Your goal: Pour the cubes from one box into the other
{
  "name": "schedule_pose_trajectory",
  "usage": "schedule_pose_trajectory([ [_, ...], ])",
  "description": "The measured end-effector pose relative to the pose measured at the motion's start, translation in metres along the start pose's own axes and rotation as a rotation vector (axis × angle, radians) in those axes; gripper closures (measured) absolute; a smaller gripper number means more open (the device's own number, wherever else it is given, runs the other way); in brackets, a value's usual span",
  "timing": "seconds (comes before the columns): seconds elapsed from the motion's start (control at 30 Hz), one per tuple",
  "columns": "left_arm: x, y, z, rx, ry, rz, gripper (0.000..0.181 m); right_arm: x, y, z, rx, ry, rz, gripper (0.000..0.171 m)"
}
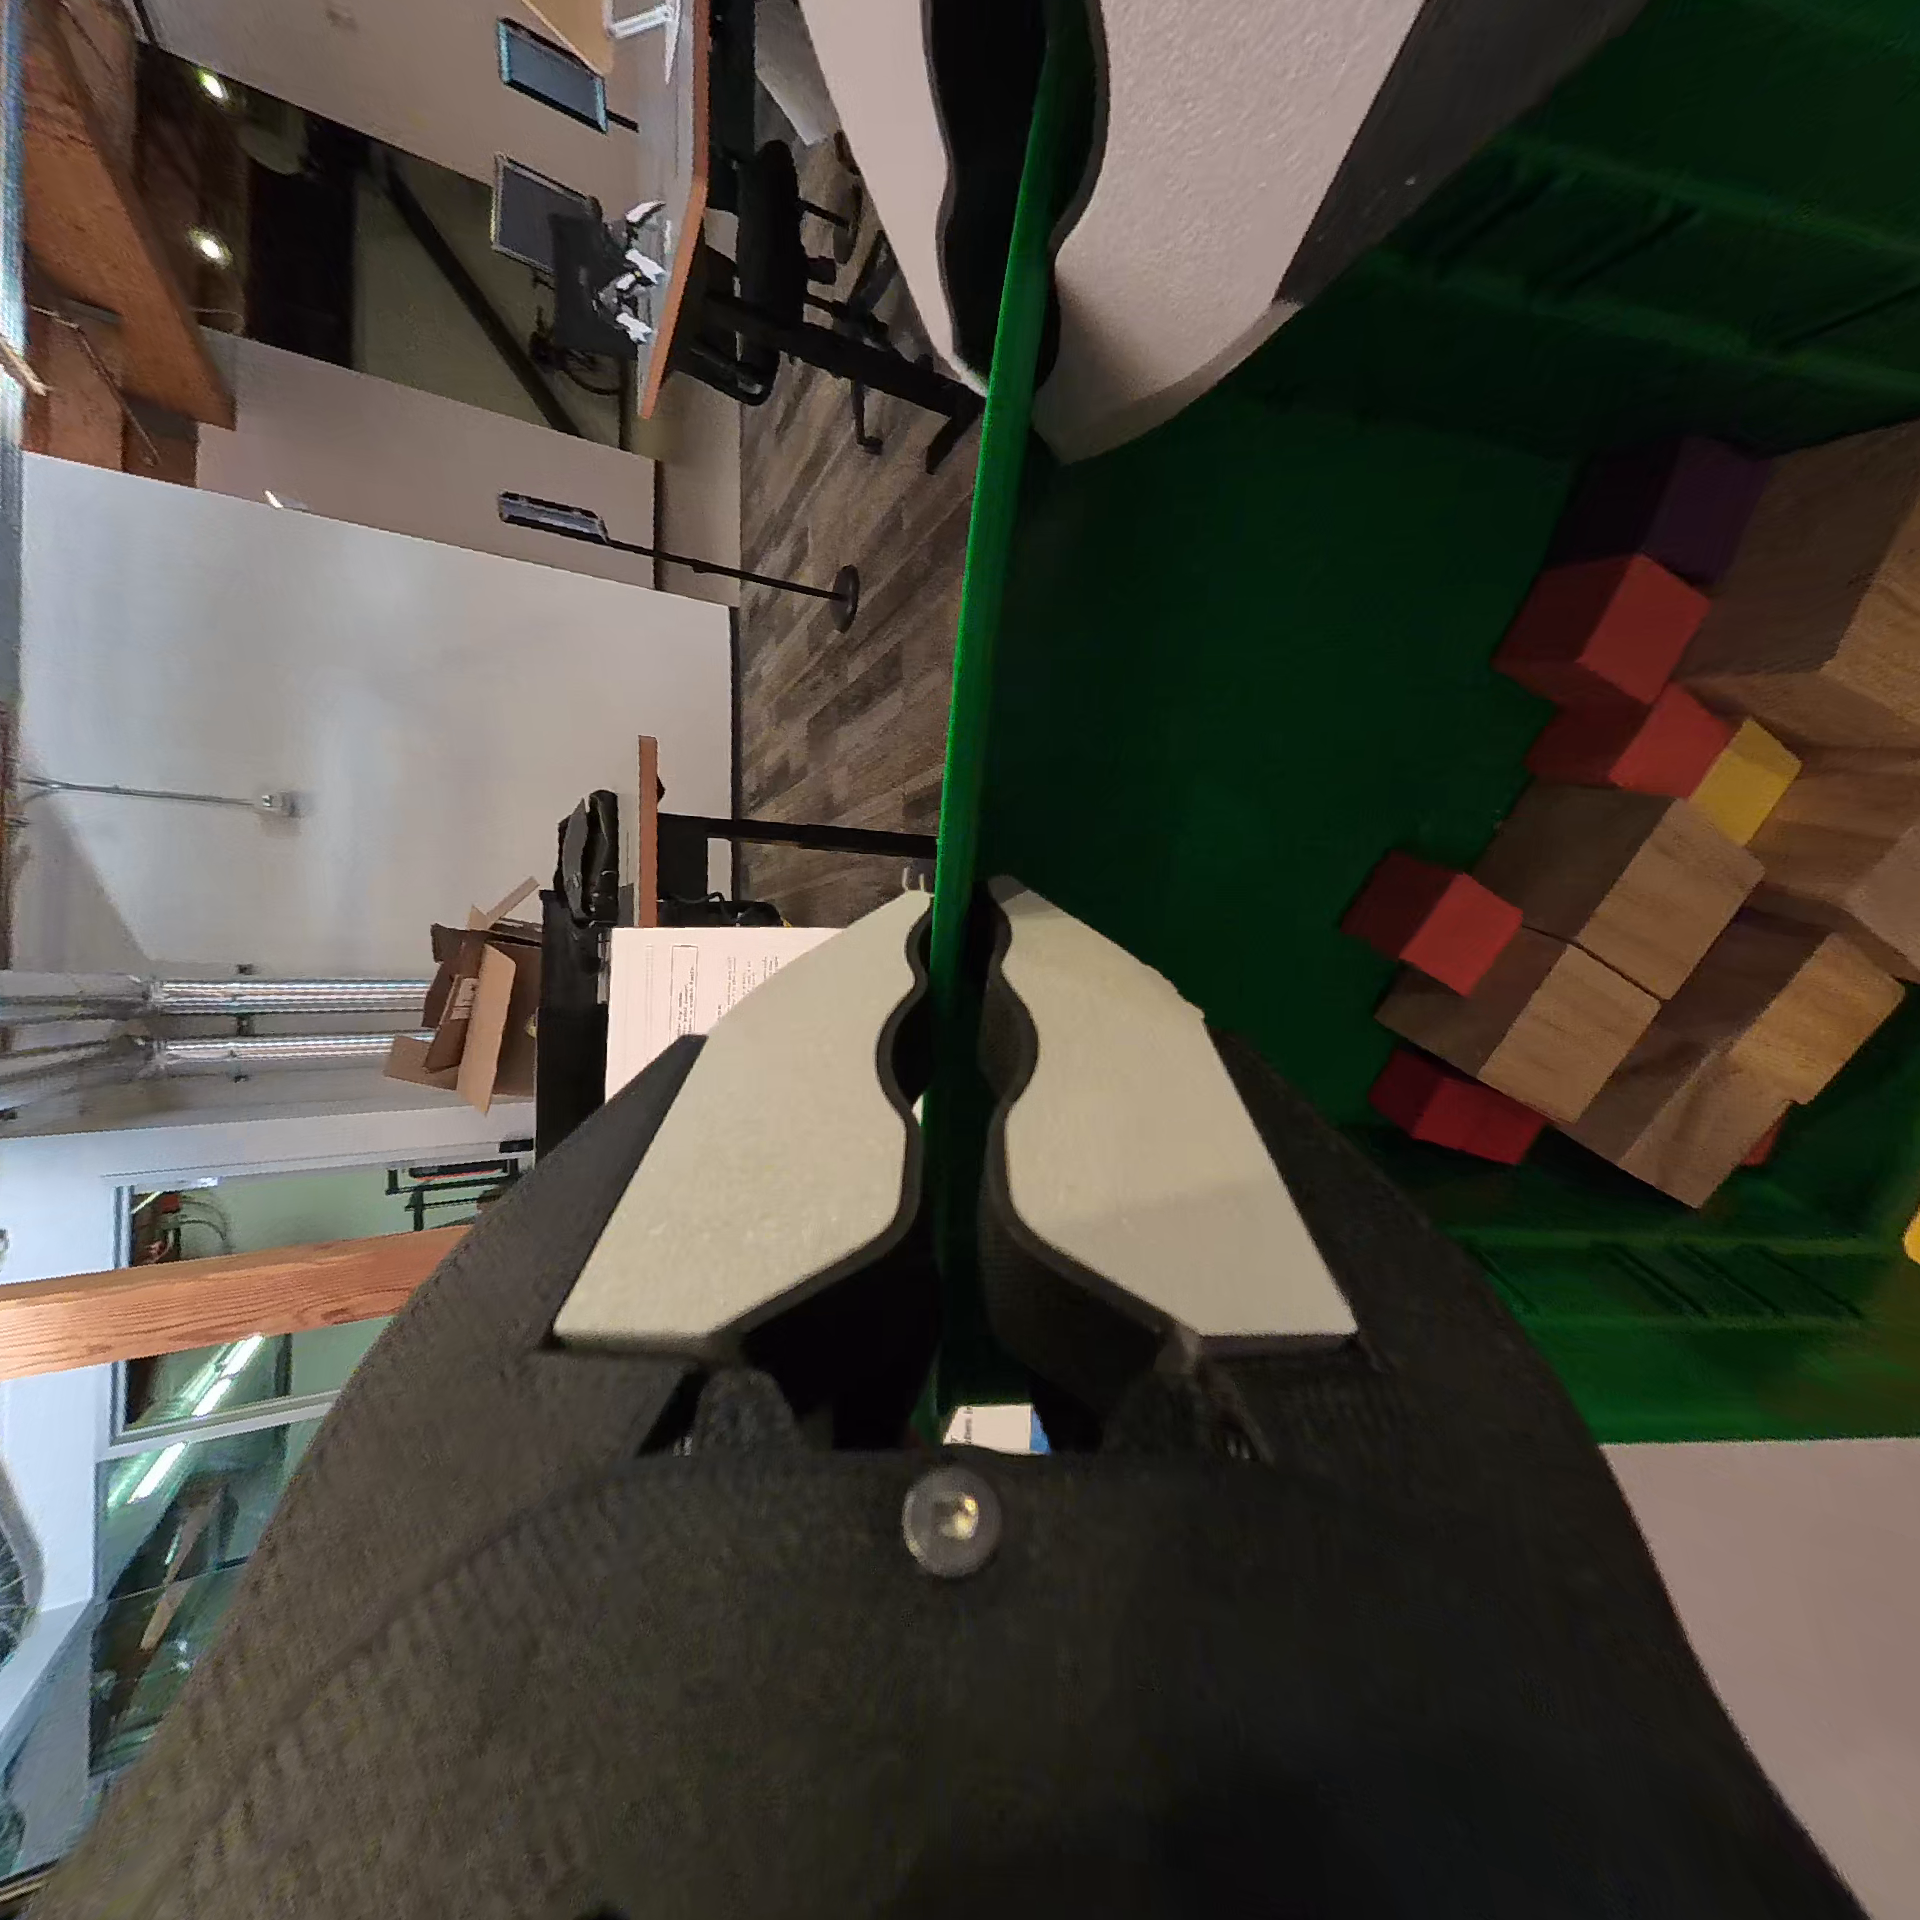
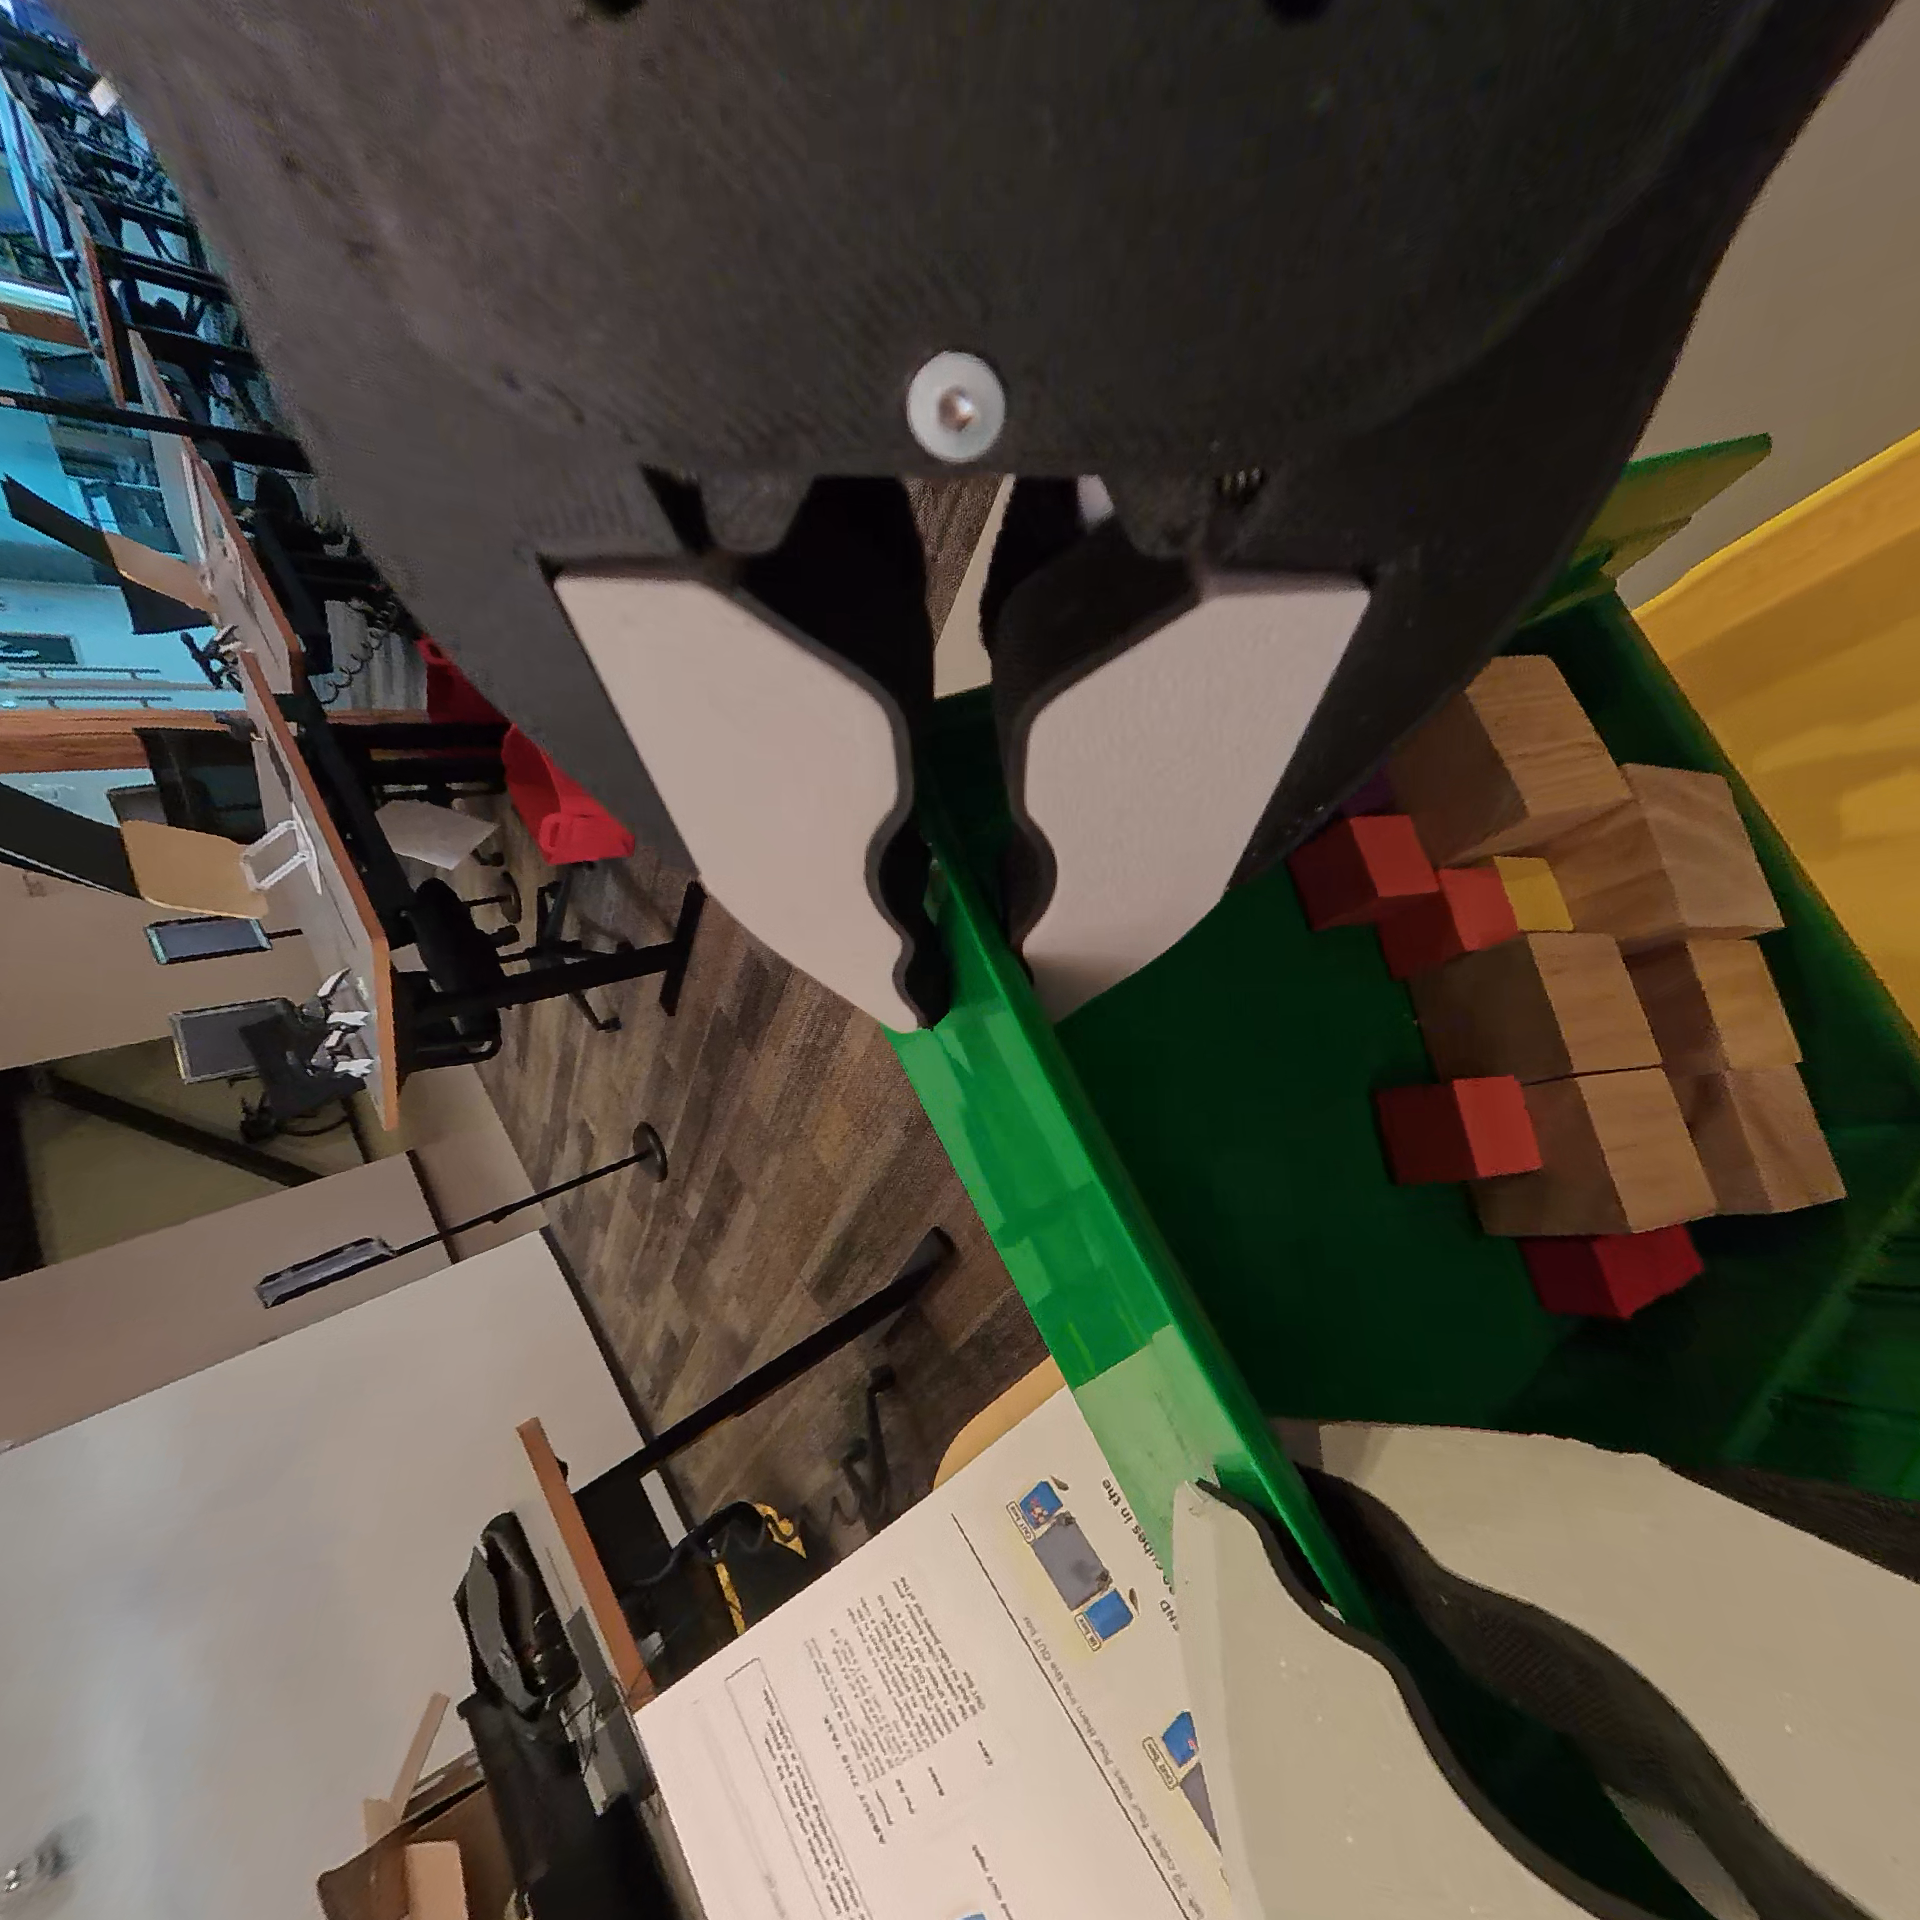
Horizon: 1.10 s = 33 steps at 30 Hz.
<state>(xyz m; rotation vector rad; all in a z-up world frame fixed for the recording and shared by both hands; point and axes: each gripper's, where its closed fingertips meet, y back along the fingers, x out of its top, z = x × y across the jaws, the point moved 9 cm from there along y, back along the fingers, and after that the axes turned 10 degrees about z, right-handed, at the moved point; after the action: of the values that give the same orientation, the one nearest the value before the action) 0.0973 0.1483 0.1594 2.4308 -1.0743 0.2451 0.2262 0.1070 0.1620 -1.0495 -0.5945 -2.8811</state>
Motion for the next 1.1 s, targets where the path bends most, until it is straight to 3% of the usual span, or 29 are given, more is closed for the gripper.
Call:
schedule_pose_trajectory([
  [1.1,0.008,0.03,0.036,0.2,-0.106,0.044,0.177,0.0,0.032,-0.04,-0.189,0.076,0.077,0.167],
])
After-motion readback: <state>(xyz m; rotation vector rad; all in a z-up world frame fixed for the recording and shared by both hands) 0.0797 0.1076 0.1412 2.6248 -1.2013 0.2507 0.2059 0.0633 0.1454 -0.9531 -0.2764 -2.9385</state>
